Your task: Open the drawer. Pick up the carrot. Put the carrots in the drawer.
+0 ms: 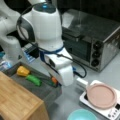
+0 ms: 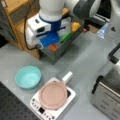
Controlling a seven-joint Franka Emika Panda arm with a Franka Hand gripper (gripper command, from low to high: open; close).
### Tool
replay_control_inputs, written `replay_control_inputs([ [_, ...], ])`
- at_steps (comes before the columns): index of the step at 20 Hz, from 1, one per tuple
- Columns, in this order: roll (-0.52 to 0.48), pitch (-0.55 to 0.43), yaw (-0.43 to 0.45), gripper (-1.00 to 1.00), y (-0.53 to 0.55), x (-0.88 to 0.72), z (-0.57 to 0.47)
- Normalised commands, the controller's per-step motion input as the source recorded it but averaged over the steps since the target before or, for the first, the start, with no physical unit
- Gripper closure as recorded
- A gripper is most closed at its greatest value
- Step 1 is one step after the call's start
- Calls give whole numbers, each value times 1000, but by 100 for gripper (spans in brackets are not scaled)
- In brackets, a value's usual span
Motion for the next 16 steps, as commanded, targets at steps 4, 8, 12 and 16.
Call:
replay_control_inputs([
  [4, 157, 16, 219, 100, -77, 0, -160],
  [8, 151, -29, 94, 100, -93, -71, -76],
  [12, 170, -52, 21, 100, -96, -166, -58],
  [16, 187, -49, 1, 100, -78, -234, -50],
])
